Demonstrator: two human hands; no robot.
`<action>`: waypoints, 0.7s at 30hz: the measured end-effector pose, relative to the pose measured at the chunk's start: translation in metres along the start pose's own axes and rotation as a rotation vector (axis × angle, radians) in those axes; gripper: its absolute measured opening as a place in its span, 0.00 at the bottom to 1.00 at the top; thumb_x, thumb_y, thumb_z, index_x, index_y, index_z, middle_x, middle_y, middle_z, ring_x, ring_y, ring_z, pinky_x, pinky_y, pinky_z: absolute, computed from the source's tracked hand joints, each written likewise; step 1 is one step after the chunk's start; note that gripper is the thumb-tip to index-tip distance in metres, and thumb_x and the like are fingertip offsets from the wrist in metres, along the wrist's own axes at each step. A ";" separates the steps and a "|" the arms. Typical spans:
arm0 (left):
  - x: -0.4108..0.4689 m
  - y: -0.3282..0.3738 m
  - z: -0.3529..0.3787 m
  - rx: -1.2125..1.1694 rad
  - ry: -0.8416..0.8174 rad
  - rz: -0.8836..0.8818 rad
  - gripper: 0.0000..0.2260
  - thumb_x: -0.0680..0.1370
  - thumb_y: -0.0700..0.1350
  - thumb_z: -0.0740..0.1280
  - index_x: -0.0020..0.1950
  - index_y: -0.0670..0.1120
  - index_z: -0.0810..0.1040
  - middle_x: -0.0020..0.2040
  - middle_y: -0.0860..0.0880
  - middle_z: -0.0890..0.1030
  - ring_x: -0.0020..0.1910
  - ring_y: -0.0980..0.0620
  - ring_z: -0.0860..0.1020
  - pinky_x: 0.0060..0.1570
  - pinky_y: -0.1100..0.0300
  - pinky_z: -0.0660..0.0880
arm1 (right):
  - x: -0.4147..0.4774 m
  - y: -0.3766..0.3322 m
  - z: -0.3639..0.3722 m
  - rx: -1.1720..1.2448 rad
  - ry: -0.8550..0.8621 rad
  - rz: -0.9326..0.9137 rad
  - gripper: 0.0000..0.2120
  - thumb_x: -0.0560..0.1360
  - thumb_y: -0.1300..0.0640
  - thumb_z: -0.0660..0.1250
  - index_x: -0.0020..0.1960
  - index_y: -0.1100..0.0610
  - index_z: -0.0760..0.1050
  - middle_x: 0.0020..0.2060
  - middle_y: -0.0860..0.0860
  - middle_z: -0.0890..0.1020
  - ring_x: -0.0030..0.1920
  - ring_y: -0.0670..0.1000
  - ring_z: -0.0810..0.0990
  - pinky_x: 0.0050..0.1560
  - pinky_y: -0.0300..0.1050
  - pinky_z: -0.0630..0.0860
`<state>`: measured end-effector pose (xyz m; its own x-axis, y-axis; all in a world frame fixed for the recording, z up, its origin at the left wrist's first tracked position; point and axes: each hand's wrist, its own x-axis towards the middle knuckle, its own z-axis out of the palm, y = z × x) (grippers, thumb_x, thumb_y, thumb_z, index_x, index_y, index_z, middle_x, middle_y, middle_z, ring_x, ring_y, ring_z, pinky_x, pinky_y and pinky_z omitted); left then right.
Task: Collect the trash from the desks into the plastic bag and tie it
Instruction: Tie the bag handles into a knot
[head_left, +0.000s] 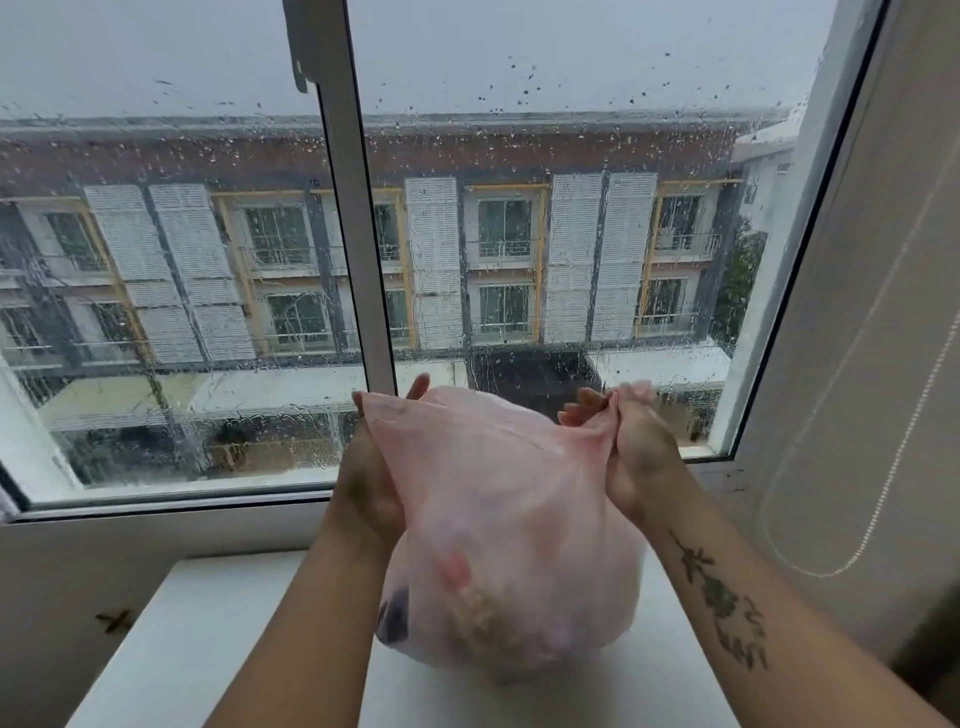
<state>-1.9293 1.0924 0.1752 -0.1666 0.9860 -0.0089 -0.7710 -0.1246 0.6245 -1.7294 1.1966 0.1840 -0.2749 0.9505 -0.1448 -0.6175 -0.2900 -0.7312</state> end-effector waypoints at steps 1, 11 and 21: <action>-0.002 -0.001 0.002 0.011 0.032 0.038 0.24 0.79 0.65 0.57 0.60 0.48 0.77 0.43 0.44 0.85 0.42 0.46 0.84 0.40 0.52 0.81 | -0.003 0.003 0.000 -0.006 -0.010 0.035 0.23 0.83 0.45 0.50 0.45 0.62 0.74 0.39 0.58 0.82 0.46 0.58 0.79 0.53 0.55 0.77; -0.017 0.017 0.011 0.485 0.003 0.301 0.05 0.80 0.46 0.60 0.48 0.48 0.74 0.42 0.43 0.85 0.40 0.47 0.84 0.37 0.56 0.80 | -0.002 0.004 -0.012 0.188 0.009 0.058 0.21 0.81 0.43 0.54 0.43 0.58 0.73 0.37 0.57 0.84 0.41 0.55 0.84 0.53 0.53 0.77; -0.008 -0.019 0.005 0.383 0.189 0.132 0.18 0.81 0.57 0.58 0.53 0.45 0.79 0.28 0.53 0.64 0.23 0.59 0.62 0.22 0.68 0.59 | -0.015 0.016 0.008 -0.174 -0.126 -0.056 0.12 0.83 0.48 0.55 0.53 0.56 0.70 0.29 0.47 0.62 0.26 0.45 0.59 0.24 0.37 0.60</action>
<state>-1.9106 1.0870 0.1676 -0.3853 0.9223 -0.0299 -0.4579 -0.1629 0.8740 -1.7411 1.1765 0.1801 -0.3402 0.9400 -0.0242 -0.5007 -0.2029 -0.8415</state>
